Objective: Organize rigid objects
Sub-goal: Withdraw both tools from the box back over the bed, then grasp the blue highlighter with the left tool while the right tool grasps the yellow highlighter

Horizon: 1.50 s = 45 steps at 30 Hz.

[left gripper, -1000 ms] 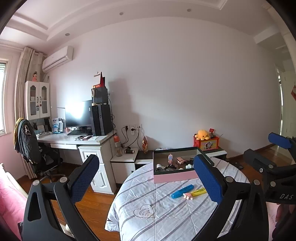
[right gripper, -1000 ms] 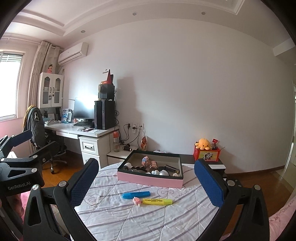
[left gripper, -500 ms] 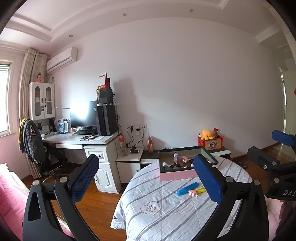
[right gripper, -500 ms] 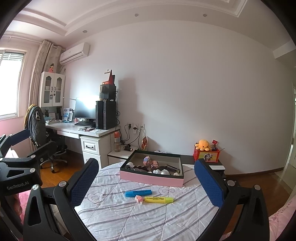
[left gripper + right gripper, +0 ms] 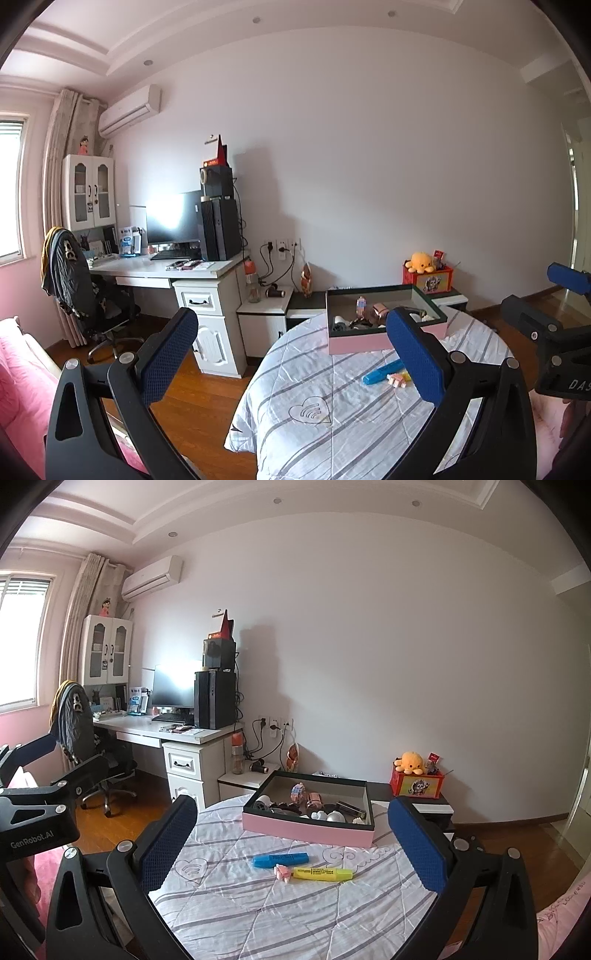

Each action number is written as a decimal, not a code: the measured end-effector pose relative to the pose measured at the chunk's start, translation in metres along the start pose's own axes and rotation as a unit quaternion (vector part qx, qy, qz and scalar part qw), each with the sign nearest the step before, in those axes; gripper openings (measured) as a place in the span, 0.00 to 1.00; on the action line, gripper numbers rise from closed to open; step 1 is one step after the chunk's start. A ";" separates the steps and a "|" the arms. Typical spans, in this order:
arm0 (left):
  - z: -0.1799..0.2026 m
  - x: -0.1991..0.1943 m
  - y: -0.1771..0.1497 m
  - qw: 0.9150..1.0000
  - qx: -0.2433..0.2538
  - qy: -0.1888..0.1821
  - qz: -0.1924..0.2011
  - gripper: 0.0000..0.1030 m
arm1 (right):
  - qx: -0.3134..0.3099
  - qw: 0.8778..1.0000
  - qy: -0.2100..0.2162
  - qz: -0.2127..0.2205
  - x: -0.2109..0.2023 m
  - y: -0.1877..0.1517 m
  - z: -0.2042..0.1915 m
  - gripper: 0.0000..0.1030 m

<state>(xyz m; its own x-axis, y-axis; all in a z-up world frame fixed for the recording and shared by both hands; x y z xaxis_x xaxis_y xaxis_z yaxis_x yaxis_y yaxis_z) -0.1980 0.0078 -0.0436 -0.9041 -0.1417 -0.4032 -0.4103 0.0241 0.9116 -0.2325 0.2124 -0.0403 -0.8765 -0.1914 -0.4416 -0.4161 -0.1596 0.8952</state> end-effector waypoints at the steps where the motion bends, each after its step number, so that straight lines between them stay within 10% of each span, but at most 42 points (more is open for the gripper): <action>1: 0.001 0.004 -0.002 1.000 0.001 -0.001 -0.004 1.00 | 0.001 1.000 0.000 -0.002 0.003 -0.001 0.001 1.00; 21: 0.055 0.128 -0.055 0.987 0.057 -0.039 -0.147 1.00 | 0.035 0.992 -0.016 -0.120 0.110 -0.056 0.039 1.00; 45: 0.102 0.254 -0.115 0.951 0.090 -0.093 -0.281 1.00 | -0.039 0.943 -0.019 -0.331 0.290 -0.131 0.084 1.00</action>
Point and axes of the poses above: each gripper's, at about its wrist camera, not at the fingertips, and x roughly the way its jaws point, z to its right, y to its top, the point moved 7 cm from there along x, roughly the way its jaws point, and after that the axes turned 14 degrees about -z, right-handed, at the moved point
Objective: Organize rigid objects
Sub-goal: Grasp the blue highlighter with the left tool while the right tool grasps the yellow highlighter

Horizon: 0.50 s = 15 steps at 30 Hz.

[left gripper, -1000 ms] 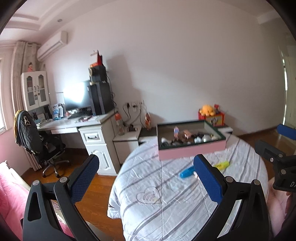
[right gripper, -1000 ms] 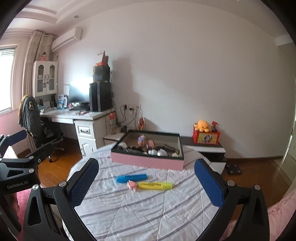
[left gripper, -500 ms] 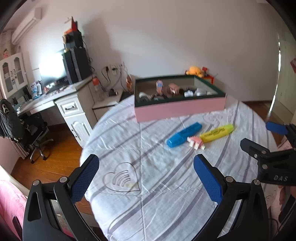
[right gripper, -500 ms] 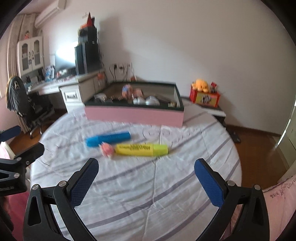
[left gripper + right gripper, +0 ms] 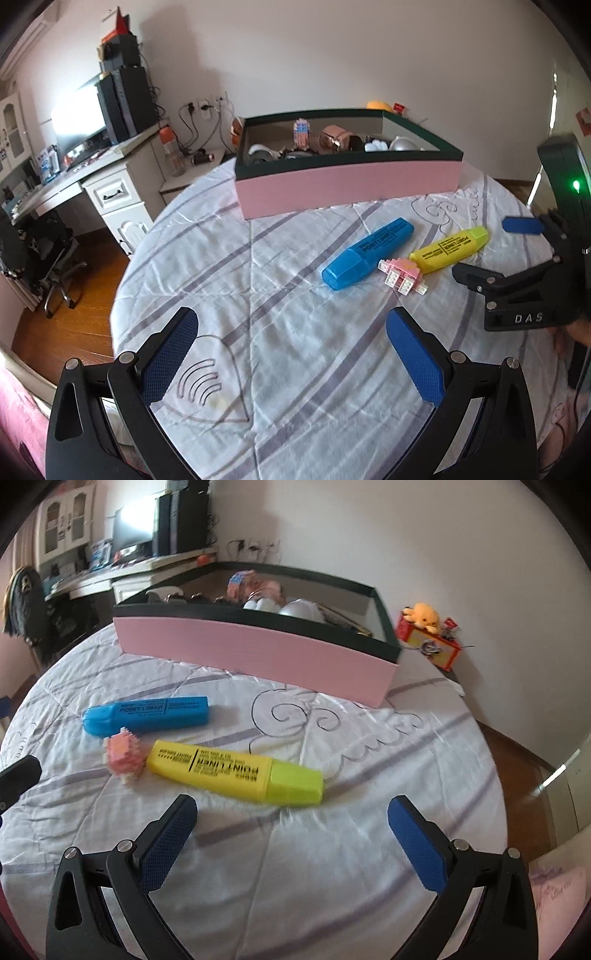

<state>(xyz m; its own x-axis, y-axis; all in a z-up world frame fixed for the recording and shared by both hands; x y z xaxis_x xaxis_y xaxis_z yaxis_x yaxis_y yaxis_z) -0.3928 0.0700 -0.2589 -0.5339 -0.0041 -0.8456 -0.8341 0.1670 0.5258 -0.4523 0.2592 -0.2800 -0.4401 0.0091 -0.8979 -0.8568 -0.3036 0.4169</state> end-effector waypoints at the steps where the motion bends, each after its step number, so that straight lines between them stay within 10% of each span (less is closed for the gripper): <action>1: 0.001 0.004 0.001 1.000 0.002 -0.002 -0.003 1.00 | -0.009 1.000 0.004 -0.004 0.003 0.003 0.000 1.00; 9: 0.007 0.024 0.007 0.999 0.020 -0.018 -0.023 1.00 | -0.091 0.996 0.028 -0.003 0.014 0.024 -0.007 1.00; 15: 0.013 0.033 0.010 0.999 0.029 -0.021 -0.034 1.00 | -0.096 0.991 0.088 0.006 0.010 0.022 -0.012 0.49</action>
Point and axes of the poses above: each gripper's, at about its wrist camera, not at the fingertips, and x roughly the way its jaws point, z to its right, y to its top, the point moved 7 cm from there along x, roughly the way its jaws point, and after that the axes turned 14 degrees about -z, right-handed, at the moved point
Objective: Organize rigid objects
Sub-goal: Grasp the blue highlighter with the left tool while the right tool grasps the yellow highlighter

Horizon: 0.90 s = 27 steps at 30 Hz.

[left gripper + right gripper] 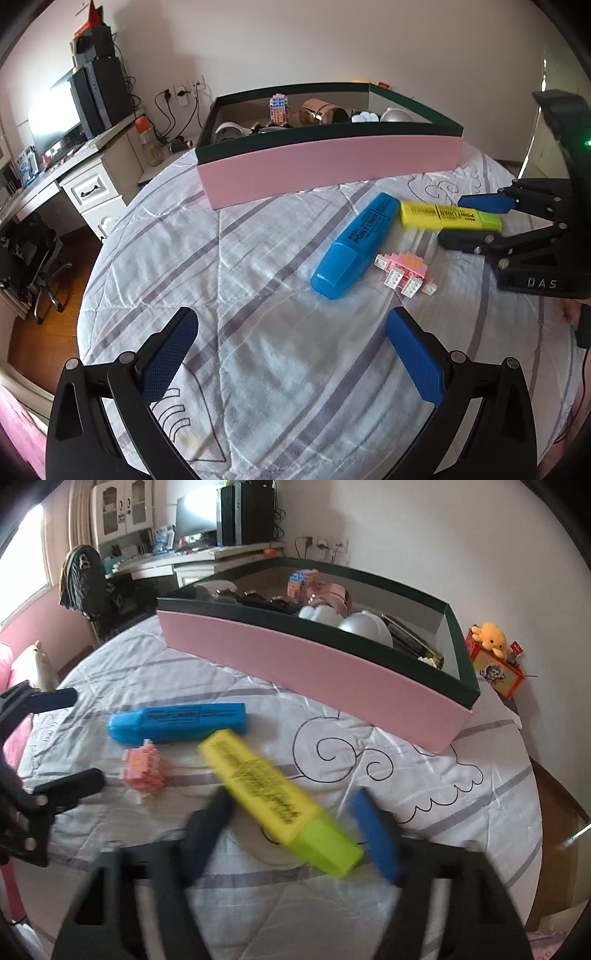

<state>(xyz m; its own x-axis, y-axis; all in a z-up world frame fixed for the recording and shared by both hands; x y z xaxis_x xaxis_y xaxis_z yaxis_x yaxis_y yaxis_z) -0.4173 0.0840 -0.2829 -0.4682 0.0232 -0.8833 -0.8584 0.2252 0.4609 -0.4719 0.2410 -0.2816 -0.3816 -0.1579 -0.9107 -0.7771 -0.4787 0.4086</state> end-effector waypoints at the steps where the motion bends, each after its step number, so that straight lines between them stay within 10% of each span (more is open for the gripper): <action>1: 0.001 0.001 0.001 1.000 0.003 -0.001 -0.001 1.00 | 0.001 1.000 -0.001 0.001 -0.002 -0.002 -0.001 0.39; 16: 0.028 0.030 0.039 0.998 0.062 -0.014 -0.029 0.97 | 0.112 0.994 -0.012 0.011 -0.011 -0.020 0.029 0.27; 27: 0.057 0.019 0.043 0.993 0.103 -0.060 -0.013 0.26 | 0.120 0.993 -0.004 0.008 -0.008 -0.021 0.031 0.27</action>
Point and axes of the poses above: each gripper's, at about its wrist camera, not at the fingertips, and x roughly the way its jaws point, z to its right, y to its top, the point moved 7 cm from there along x, roughly the way its jaws point, and after that the axes turned 14 degrees about -z, right-handed, at the moved point
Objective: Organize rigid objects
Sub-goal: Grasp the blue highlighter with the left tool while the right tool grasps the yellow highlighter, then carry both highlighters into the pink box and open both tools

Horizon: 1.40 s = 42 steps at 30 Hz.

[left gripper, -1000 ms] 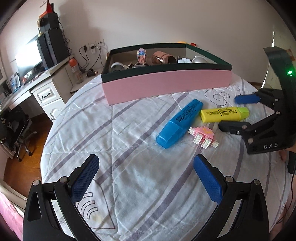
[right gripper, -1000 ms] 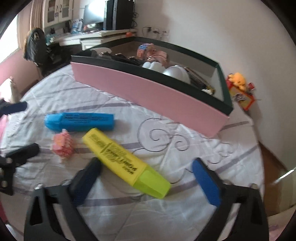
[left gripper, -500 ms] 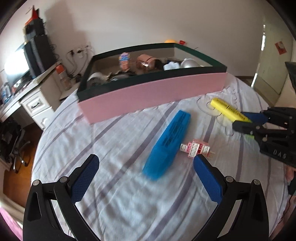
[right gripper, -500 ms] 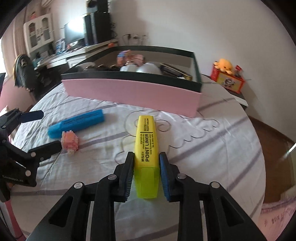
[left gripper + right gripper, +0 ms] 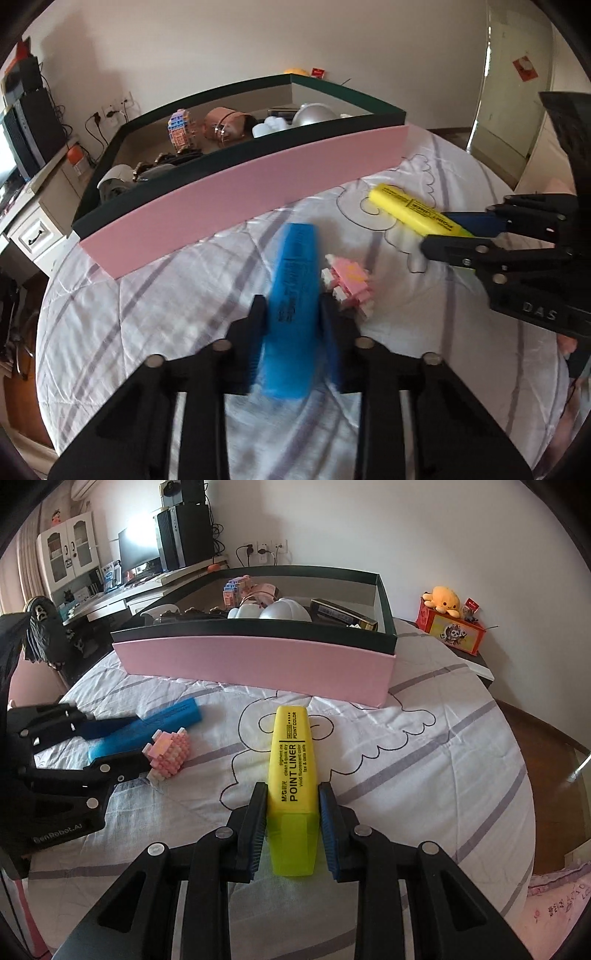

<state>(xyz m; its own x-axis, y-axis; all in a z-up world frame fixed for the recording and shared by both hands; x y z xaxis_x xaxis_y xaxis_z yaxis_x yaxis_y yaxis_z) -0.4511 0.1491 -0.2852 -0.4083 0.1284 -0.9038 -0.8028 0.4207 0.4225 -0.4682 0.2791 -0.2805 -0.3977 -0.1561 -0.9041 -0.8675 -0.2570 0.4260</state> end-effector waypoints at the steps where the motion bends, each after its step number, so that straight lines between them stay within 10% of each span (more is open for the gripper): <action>1: 0.001 0.000 -0.002 1.000 -0.004 0.002 0.000 0.26 | 0.001 1.000 0.002 0.000 0.000 0.000 0.000 0.27; 15: -0.009 -0.019 -0.044 0.996 -0.089 0.028 0.004 0.28 | 0.001 1.000 0.021 0.006 -0.012 -0.021 -0.029 0.27; 25: -0.005 -0.012 -0.037 0.997 -0.081 0.004 0.002 0.57 | 0.007 1.000 0.010 0.000 -0.005 -0.011 -0.028 0.27; 32: -0.005 -0.017 -0.041 0.997 -0.080 0.016 0.013 0.26 | -0.005 1.000 -0.013 0.000 -0.005 -0.010 -0.033 0.26; 42: -0.008 -0.035 -0.052 0.996 -0.085 0.017 0.033 0.26 | 0.017 0.999 0.027 0.019 -0.020 -0.025 -0.036 0.26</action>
<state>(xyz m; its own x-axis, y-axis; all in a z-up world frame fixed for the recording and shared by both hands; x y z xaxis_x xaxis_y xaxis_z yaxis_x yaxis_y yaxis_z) -0.3980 0.1156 -0.2747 -0.4744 0.1187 -0.8722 -0.8347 0.2540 0.4886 -0.4280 0.2547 -0.2722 -0.4156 -0.2161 -0.8835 -0.8618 -0.2170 0.4584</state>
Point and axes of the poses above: each gripper's, at about its wrist camera, not at the fingertips, and x roughly the way its jaws point, z to its right, y to its top, the point moved 7 cm from there along x, roughly the way its jaws point, and after that the axes turned 14 degrees about -z, right-handed, at the moved point
